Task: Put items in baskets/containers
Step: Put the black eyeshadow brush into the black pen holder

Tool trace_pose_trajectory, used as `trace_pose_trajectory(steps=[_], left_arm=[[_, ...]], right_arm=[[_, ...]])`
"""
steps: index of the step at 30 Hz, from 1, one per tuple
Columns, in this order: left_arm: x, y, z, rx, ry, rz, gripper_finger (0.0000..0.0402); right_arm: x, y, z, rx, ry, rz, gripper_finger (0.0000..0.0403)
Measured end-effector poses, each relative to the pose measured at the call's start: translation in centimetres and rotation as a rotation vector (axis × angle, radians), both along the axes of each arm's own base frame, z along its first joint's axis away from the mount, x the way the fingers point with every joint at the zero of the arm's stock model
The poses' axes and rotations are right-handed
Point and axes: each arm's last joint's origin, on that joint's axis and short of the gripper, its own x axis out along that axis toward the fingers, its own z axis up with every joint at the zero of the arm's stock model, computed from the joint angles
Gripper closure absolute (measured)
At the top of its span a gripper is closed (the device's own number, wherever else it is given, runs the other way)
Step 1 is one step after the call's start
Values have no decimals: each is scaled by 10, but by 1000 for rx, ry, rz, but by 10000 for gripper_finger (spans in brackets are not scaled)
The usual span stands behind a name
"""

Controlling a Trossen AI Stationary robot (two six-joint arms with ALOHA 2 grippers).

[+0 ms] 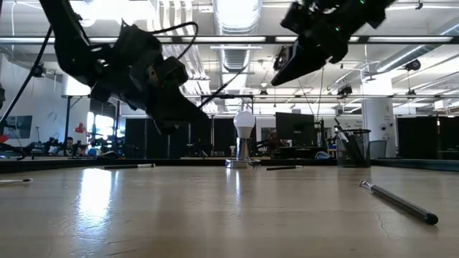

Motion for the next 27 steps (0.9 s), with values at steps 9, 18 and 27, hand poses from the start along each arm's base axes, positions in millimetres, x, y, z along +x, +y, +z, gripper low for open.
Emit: trace_pose_trajectory(steps=[9,18,27], left_arm=[[-2,10,18,100,-274,69,396],[23,16,34,157,-385,83,396],[40,21,40,172,-410,101,396]], right_arm=[[-38,-13,-25,190,-468,-170,241],[-26,-14,-37,405,-863,-151,202],[12,-21,-30,422,-934,-109,198]])
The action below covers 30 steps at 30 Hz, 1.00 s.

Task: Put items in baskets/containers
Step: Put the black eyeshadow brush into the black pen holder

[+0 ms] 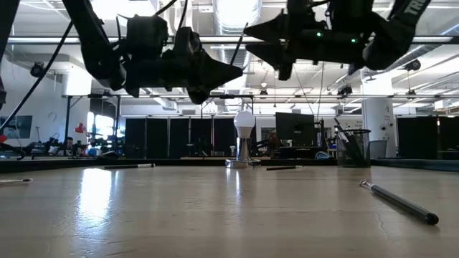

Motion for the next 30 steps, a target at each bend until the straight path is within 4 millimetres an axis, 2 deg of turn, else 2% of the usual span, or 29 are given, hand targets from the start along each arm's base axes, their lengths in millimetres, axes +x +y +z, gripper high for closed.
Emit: trace_pose_trajectory(steps=[5,8,11,16,19,26,30], left_arm=[[1,1,-2,3,7,20,396],[1,1,-2,14,8,37,396],[1,1,-2,17,7,43,396],[1,2,-3,15,14,47,396],[1,2,-4,14,22,48,392],[1,3,-6,-61,43,73,328],[1,3,-7,-68,57,78,309]], right_arm=[[16,-3,3,-3,-9,0,209],[22,-4,3,-5,-10,-1,233],[27,-5,2,-12,-7,-3,278],[27,-5,3,-74,2,-15,378],[26,-4,5,-79,3,-12,386],[21,-5,8,-86,22,-24,390],[16,-4,10,-93,20,-28,391]])
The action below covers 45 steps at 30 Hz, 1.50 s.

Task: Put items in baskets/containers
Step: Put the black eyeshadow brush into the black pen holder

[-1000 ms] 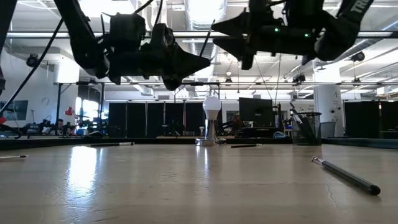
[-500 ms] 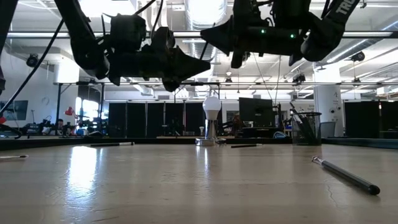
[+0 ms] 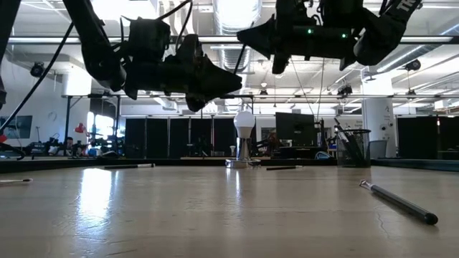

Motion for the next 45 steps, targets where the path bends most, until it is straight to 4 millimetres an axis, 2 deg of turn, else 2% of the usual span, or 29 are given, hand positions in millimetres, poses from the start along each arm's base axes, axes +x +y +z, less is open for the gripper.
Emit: trace_pose_trajectory(steps=[5,8,17,20,26,29,33,40,45], left_arm=[[-2,1,-2,11,6,13,305],[-3,1,-3,13,7,10,304],[-7,2,-8,13,26,17,303],[-8,4,-8,13,28,26,303],[-10,8,-10,12,33,40,303],[-10,9,-10,12,34,41,303],[-10,9,-10,13,34,41,303],[-10,9,-10,12,34,41,303],[-10,9,-10,11,34,41,303]], right_arm=[[-13,-5,4,-5,70,-51,391],[-25,-6,13,-24,122,-91,391],[-78,-2,49,-90,266,-318,391],[-102,-1,56,-88,330,-433,390],[-148,-11,58,-62,467,-821,390],[-162,-22,55,-29,462,-923,390],[-175,-43,38,20,505,-1045,390],[-185,-81,6,124,496,-1043,390],[-188,-96,-8,156,525,-1088,390]])
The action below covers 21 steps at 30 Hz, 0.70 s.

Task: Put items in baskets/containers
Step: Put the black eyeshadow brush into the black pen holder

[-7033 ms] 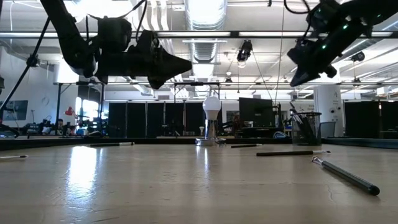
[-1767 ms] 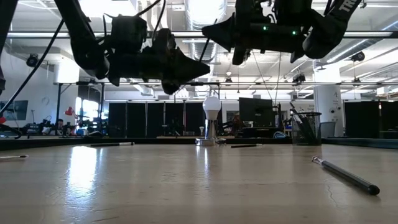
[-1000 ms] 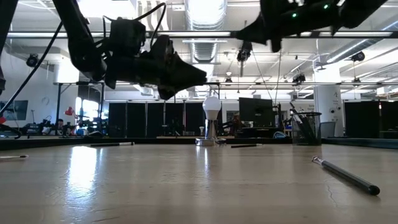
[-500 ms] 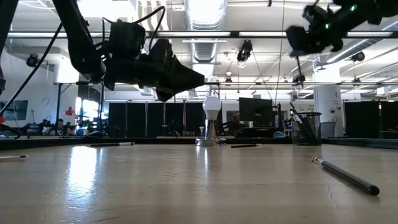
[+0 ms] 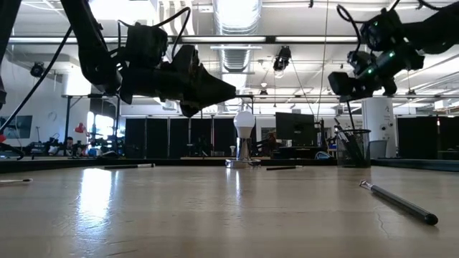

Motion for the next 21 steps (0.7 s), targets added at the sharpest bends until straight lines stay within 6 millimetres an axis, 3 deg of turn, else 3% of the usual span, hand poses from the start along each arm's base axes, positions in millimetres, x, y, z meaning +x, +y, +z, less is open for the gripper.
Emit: trace_pose_trajectory(steps=[13,21], left_arm=[[0,0,0,4,0,0,303],[0,0,0,3,-1,0,303]], right_arm=[[10,-18,-34,132,17,-47,385],[13,-21,-38,166,-4,-64,321]])
